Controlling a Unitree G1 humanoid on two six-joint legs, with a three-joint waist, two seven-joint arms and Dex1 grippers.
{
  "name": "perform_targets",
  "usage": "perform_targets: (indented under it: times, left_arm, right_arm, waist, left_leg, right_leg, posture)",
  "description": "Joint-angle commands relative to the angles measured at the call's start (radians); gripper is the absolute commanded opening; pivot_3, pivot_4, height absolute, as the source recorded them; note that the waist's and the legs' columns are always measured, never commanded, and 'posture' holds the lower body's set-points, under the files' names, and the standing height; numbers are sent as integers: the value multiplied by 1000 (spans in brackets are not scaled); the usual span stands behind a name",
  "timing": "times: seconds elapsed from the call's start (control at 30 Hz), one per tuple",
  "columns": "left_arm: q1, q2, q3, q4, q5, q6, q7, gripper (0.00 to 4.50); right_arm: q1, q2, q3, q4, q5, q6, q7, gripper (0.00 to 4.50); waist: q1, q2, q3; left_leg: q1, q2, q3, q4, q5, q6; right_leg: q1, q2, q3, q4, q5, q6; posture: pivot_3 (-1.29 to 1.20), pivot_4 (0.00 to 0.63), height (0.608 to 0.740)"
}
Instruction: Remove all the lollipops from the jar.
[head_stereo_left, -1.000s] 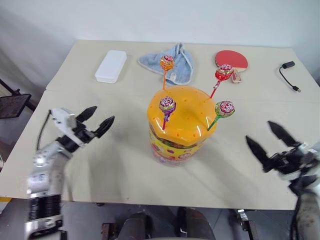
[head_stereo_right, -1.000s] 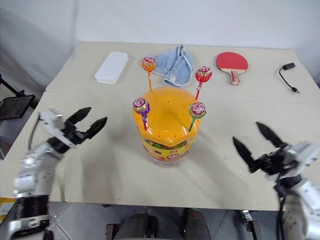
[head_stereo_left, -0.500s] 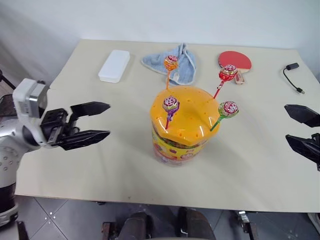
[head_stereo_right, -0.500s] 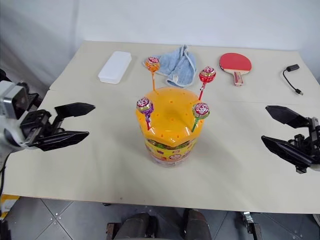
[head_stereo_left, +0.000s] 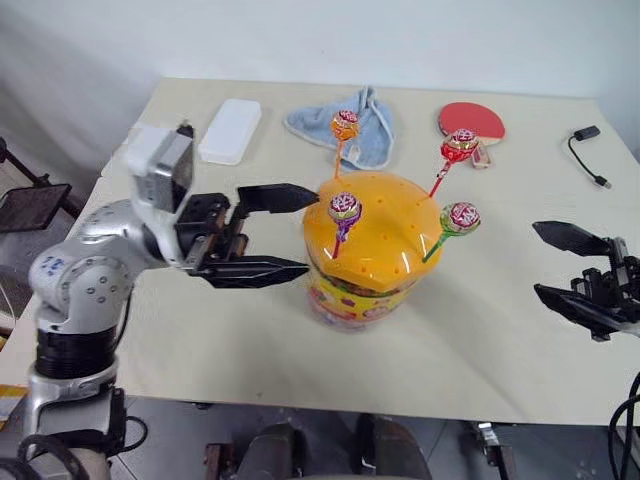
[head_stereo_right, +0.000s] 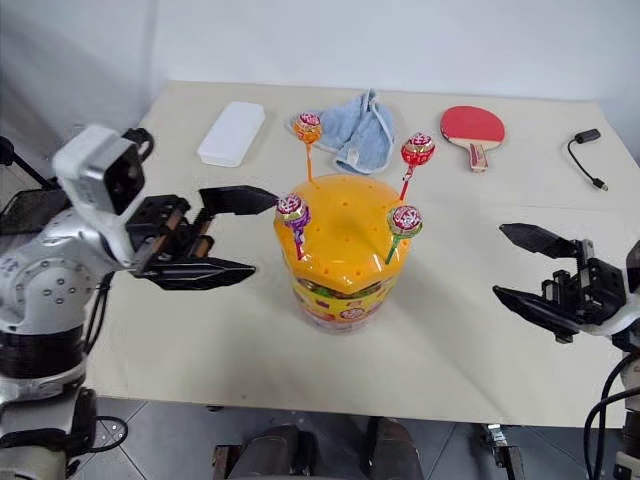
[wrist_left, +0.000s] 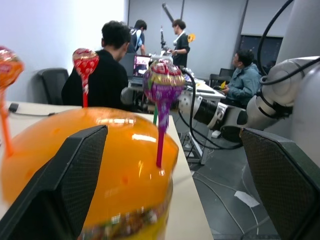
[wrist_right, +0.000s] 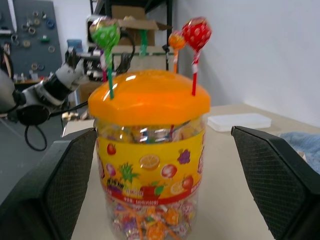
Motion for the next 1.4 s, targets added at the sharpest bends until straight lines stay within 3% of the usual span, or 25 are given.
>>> perform_targets:
  times: [0.03,0.1,0.2,0.5,0.63,0.87,1.0,1.2,1.3,1.4]
  left_arm:
    - [-27,-38,-55,-49,43,-30,18,4500]
    - [-31,-66,-92,-47,75,-48,25,4500]
    - [-29,-90,-110,-42,103,-66,23,3930]
    - [-30,-93,-76,-30,62,-31,25,1456]
    - [-55,-27,2,29,-33,58,-20,258]
    - [-75,143,208,257,-113,152,-41,258]
    - [9,201,363,370,-86,141,37,258]
    - [363,291,449,505,181,-26,86,258]
    - [555,324,401,527,342,-82,127,258]
    - [622,338,363,467,383,-23,164,258]
  right_arm:
    - [-4,16,-15,-10,-11,-34,23,4476]
    - [-7,26,-19,-16,-15,-44,12,4476]
    - [-5,32,-27,-35,-12,-39,1,4500]
    - [44,61,-23,-180,54,6,-24,4500]
    - [37,74,-12,-203,65,15,-29,4500]
    - [21,89,-12,-184,56,-1,-25,4500]
    - [11,93,-10,-175,49,-8,-26,4500]
    - [17,98,-11,-171,22,-40,-4,4500]
    - [28,112,-3,-158,-17,-82,0,4500]
    - [27,115,-4,-131,-41,-103,-4,4500]
  waist:
    - [-2,0,0]
    - [-2,0,0]
    - [0,0,0]
    - [-1,0,0]
    - [-2,0,0]
    - [-6,1,0]
    - [-6,1,0]
    - [-12,1,0]
    - [-14,-1,1]
    - [-5,-2,1]
  left_leg:
    - [0,0,0,0,0,0]
    - [1,0,0,0,0,0]
    - [0,0,0,0,0,0]
    - [0,0,-1,0,0,0]
    - [0,0,-1,0,0,0]
    - [1,1,0,0,0,0]
    - [0,1,0,0,0,0]
    - [2,1,1,-3,0,-1]
    - [1,1,1,-3,0,-1]
    - [1,1,0,-4,-1,-1]
  right_leg:
    - [0,0,0,0,0,0]
    - [0,1,0,0,0,0]
    - [0,0,0,0,0,0]
    - [0,0,1,0,0,0]
    - [0,0,1,0,0,0]
    - [0,1,0,0,0,0]
    - [-1,1,0,0,0,0]
    - [-1,0,1,-1,0,0]
    - [-2,0,0,0,0,0]
    - [-2,-3,4,-1,0,0]
  posture:
    - [0,150,740]
    - [0,150,740]
    - [0,150,740]
    - [0,150,740]
    - [0,150,740]
    - [0,150,740]
    - [0,150,740]
    - [0,150,740]
    - [0,150,740]
    - [0,150,740]
